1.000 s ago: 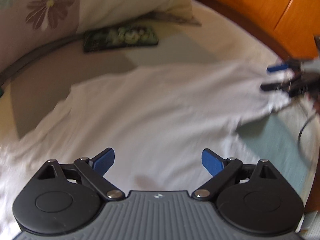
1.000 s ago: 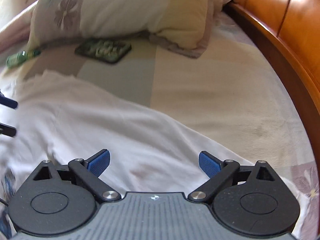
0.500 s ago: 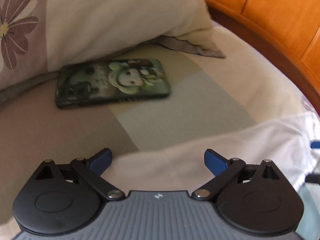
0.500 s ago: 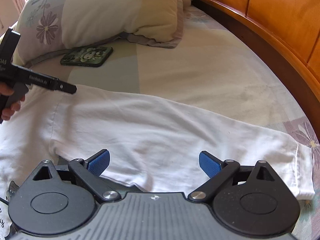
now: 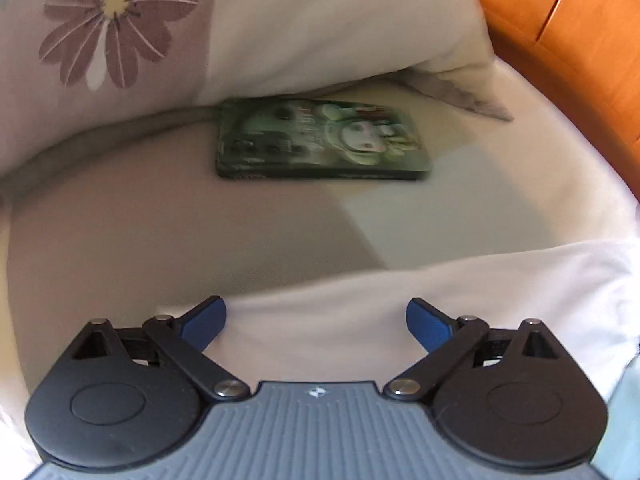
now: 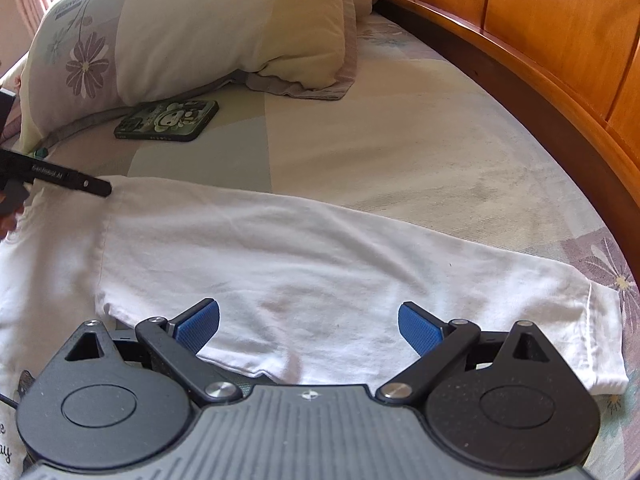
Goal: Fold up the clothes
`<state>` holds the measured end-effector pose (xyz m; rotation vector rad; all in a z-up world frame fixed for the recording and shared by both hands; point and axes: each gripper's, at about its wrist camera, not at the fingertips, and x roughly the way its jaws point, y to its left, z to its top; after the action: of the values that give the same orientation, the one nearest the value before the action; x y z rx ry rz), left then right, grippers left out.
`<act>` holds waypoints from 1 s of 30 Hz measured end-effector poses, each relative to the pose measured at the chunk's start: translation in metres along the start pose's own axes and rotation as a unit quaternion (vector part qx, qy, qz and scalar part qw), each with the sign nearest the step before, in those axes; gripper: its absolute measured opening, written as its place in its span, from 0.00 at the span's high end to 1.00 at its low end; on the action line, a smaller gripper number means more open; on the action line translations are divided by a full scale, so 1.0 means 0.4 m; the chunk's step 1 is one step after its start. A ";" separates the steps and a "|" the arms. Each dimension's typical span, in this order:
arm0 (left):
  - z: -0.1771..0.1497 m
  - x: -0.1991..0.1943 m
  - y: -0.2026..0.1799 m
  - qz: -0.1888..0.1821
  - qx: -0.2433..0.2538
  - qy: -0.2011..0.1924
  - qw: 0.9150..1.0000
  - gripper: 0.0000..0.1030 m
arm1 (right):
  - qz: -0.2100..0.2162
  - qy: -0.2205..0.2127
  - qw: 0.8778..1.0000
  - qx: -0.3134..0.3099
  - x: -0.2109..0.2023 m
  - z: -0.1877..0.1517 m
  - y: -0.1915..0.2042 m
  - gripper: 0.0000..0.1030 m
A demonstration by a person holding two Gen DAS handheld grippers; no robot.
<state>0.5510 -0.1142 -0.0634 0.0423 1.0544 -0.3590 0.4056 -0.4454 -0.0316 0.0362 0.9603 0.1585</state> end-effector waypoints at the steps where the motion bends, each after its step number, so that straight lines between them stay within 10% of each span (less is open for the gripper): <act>1: 0.003 -0.012 0.000 -0.002 -0.002 -0.001 1.000 0.05 | -0.001 0.000 1.000 0.000 0.000 0.001 0.000 0.04; 11: -0.052 -0.069 -0.070 -0.094 0.024 0.032 0.995 0.05 | -0.002 -0.005 1.000 0.015 0.009 0.018 0.008 0.03; 16: -0.075 -0.018 -0.046 0.035 0.047 0.017 0.998 0.07 | -0.015 0.004 1.000 0.005 0.016 0.008 0.014 0.03; 24: -0.080 -0.068 -0.187 -0.084 0.121 0.005 0.989 0.06 | 0.029 -0.007 0.999 -0.040 0.040 0.004 0.106 0.02; 30: -0.163 -0.019 -0.232 -0.063 0.193 0.025 0.979 0.04 | 0.042 0.015 0.997 -0.063 0.073 -0.009 0.072 0.01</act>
<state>0.4639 -0.1862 -0.0768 0.3353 1.0276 -0.6780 0.4158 -0.4128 -0.0544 -0.0414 0.9772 0.2979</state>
